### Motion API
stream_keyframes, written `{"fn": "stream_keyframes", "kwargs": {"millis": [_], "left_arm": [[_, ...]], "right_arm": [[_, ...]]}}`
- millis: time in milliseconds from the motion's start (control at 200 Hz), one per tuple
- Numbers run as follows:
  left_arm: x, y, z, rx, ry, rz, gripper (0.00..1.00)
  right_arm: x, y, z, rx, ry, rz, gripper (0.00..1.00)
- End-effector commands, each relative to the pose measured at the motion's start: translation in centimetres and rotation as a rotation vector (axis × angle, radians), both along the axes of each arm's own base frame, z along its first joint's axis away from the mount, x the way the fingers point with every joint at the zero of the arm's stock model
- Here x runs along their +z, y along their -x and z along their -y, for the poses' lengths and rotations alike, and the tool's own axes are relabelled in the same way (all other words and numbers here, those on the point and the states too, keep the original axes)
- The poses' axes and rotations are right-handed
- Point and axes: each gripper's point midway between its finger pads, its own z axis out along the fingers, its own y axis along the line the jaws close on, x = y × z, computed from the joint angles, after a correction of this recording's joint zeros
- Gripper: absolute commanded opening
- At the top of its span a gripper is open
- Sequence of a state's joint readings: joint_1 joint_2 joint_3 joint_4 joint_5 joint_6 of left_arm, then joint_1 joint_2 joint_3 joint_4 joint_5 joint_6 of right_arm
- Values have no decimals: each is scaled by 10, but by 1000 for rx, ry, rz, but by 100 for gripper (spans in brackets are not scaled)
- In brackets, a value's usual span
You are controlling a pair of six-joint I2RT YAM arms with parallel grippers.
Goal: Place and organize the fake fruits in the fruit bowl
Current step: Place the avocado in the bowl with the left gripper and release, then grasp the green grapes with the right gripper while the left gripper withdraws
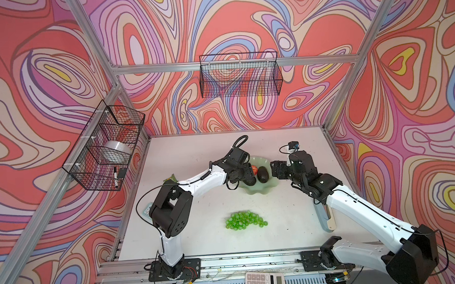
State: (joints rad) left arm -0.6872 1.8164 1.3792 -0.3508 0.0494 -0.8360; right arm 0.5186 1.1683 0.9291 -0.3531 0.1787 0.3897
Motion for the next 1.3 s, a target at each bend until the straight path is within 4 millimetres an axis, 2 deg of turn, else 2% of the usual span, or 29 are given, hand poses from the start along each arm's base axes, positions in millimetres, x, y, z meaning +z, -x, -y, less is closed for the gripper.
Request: {"fn": "stream_keyframes", "kwargs": {"millis": [0, 60, 185, 285, 370, 506, 611, 801, 1126, 1292], "left_arm": [[75, -10, -36, 52, -58, 234, 77], [95, -12, -64, 105, -94, 312, 81], [117, -7, -127, 220, -95, 453, 89], [122, 5, -177, 312, -88, 500, 94], [120, 17, -214, 386, -106, 506, 98], [116, 35, -253, 467, -118, 508, 100], [119, 45, -266, 495, -120, 528, 100], [119, 51, -273, 504, -150, 523, 100], [116, 51, -271, 496, -143, 507, 100], [119, 50, -270, 493, -134, 507, 100]], "right_arm": [[-17, 16, -39, 237, -4, -60, 84], [-25, 30, -65, 342, 25, -59, 83], [-48, 68, -116, 538, 109, -61, 84], [-73, 98, -148, 665, 118, -77, 84], [-90, 118, -166, 749, 96, -79, 84], [-119, 145, -189, 864, 101, -71, 84], [-140, 151, -195, 885, 127, -93, 83], [-157, 153, -198, 901, 161, -78, 84], [-182, 154, -200, 909, 246, -105, 84], [-188, 152, -203, 908, 270, -106, 82]]}}
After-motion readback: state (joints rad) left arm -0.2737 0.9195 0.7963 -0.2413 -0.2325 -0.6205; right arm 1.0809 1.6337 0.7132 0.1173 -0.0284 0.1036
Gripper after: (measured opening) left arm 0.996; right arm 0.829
